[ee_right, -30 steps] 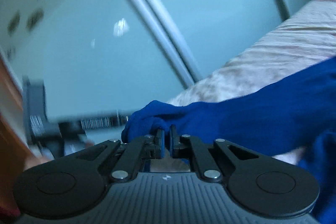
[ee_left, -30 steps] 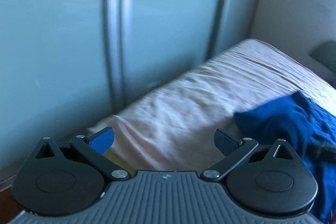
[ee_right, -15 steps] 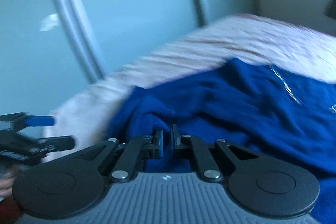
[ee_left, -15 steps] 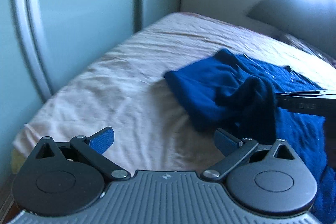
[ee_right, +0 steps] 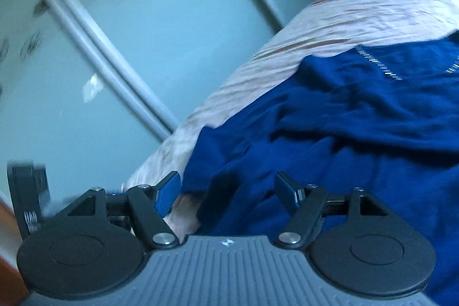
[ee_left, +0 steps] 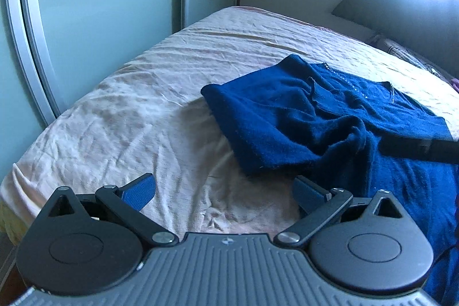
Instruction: Fold small clothes
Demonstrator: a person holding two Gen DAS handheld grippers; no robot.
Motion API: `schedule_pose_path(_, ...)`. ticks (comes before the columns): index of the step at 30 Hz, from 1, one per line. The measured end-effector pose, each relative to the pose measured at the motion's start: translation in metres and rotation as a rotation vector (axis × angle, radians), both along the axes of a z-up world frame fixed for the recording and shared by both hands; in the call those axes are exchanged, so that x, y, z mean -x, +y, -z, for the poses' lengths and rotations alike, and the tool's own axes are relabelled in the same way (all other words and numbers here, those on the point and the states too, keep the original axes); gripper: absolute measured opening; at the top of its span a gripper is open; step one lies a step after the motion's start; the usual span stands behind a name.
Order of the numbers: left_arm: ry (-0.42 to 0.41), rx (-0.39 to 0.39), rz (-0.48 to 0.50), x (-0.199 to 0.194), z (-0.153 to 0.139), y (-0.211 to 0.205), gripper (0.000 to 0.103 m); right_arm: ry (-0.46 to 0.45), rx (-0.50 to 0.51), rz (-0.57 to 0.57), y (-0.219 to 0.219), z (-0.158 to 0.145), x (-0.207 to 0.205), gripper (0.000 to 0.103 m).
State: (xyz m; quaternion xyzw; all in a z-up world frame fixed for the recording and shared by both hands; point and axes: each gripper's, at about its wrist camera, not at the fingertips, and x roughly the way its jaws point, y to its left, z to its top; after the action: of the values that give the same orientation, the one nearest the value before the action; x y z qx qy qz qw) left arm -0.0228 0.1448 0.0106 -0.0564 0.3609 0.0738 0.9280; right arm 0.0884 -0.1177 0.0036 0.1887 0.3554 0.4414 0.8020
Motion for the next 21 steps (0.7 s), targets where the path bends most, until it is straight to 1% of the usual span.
schedule_pose_path(2, -0.009, 0.003, 0.002, 0.001, -0.002, 0.001, 0.102, -0.009, 0.038, -0.018, 0.011, 0.0, 0.007, 0.072)
schedule_pose_path(3, -0.015, 0.0, 0.002, 0.002, -0.003, 0.001, 0.102, -0.006, 0.059, -0.03, 0.019, 0.003, 0.008, 0.069)
schedule_pose_path(5, -0.028, -0.022, 0.002, 0.003, -0.005, 0.001, 0.102, 0.015, 0.094, -0.061, 0.029, 0.01, 0.011, 0.05)
schedule_pose_path(6, -0.032, -0.035, 0.004, 0.004, -0.006, 0.0, 0.102, 0.015, 0.11, -0.077, 0.035, 0.011, 0.013, 0.044)
schedule_pose_path(7, -0.036, -0.053, 0.01, 0.004, -0.006, -0.001, 0.102, -0.002, 0.13, -0.086, 0.039, 0.012, 0.017, 0.027)
schedule_pose_path(8, -0.036, -0.065, 0.019, 0.004, -0.006, -0.002, 0.102, -0.025, 0.151, -0.092, 0.042, 0.01, 0.021, 0.015)
schedule_pose_path(11, -0.036, -0.1, 0.081, 0.004, -0.007, -0.011, 0.102, -0.064, 0.148, -0.084, 0.035, 0.004, 0.025, 0.008)
schedule_pose_path(14, -0.05, -0.167, 0.152, 0.004, -0.006, -0.027, 0.102, -0.093, 0.116, -0.049, 0.014, -0.007, 0.023, 0.008)
schedule_pose_path(15, -0.055, -0.191, 0.179, 0.004, -0.006, -0.034, 0.102, -0.082, 0.082, -0.036, 0.005, -0.01, 0.02, 0.008)
schedule_pose_path(19, -0.093, -0.242, 0.285, 0.001, -0.006, -0.063, 0.103, 0.006, -0.146, 0.01, -0.042, -0.019, 0.01, 0.008)
schedule_pose_path(21, -0.12, -0.271, 0.349, 0.001, -0.004, -0.081, 0.103, 0.028, -0.214, 0.031, -0.057, -0.022, 0.007, 0.008)
